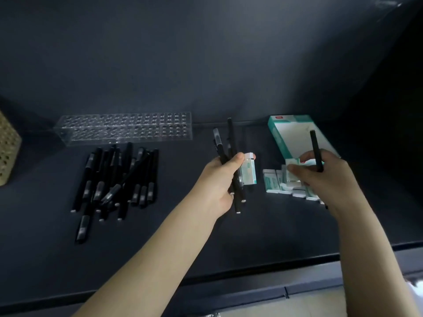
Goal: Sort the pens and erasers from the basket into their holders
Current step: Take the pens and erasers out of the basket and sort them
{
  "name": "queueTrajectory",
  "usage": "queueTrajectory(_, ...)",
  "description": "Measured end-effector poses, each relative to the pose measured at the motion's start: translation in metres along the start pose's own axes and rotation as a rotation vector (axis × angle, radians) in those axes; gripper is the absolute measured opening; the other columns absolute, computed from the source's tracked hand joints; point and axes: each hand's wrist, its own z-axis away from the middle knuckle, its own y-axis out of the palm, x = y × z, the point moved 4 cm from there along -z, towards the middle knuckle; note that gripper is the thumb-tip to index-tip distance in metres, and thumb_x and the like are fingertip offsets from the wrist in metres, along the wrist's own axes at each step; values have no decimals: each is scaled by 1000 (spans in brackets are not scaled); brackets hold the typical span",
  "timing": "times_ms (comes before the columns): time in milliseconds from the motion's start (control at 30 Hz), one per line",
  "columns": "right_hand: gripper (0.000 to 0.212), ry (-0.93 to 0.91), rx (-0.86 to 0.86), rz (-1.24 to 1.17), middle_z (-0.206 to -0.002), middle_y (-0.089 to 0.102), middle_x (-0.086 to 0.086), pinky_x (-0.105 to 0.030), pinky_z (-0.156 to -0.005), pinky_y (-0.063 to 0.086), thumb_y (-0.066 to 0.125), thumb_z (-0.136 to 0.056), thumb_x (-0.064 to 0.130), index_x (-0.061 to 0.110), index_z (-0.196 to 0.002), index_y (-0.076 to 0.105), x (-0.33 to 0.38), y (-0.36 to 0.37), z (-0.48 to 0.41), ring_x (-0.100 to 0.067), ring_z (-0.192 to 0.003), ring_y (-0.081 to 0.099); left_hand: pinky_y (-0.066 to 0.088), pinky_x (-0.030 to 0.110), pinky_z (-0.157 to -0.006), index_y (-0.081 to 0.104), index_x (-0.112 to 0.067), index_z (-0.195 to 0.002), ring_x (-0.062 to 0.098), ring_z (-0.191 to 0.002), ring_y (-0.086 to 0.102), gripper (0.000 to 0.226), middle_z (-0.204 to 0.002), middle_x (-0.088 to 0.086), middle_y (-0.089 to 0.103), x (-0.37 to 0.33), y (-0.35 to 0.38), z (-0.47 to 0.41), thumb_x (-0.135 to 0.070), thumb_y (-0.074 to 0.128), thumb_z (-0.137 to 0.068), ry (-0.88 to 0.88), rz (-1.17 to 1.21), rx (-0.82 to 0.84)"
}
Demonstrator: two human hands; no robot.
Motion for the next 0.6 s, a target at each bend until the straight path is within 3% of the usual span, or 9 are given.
queueTrajectory(167, 21, -14, -10, 113, -87, 67, 4, -27, -70, 46, 79, -77, 21, 16, -94, 68, -13, -5, -5, -14, -81, 63, 53, 42, -91, 67, -16, -113, 21, -95, 66, 25, -98, 3, 72, 12, 12, -11, -27, 65, -91, 0, 22, -5)
queueTrajectory(300, 22, 3, -26, 116, -89, 69, -2, -36, -78, 54, 79, -77, 25, 19, -96, 70, -20, -12, -3, -20, -86, 65, 54, 29, -66, 69, -18, -97, 15, -79, 67, 13, -75, -3, 73, 20, 16, -13, -25, 70, -86, 6, 68, -25)
queueTrajectory(433, 10, -24, 53, -65, -73, 69, 10, -19, -57, 43, 77, -79, 29, 20, -83, 73, -7, -6, 10, 2, -59, 58, 53, 23, -49, 66, -18, -88, 7, -55, 67, 6, -62, -7, 71, 19, 24, -8, -21, 71, -86, 28, 111, -19)
queueTrajectory(600, 8, -7, 209, -178, -55, 62, 18, -6, -44, 35, 75, -83, 25, 18, -79, 72, 1, 15, 21, 7, -44, 49, 53, 22, -49, 67, -18, -86, 10, -58, 69, 4, -68, -3, 72, 21, 36, -4, -20, 71, -86, 51, 128, 16)
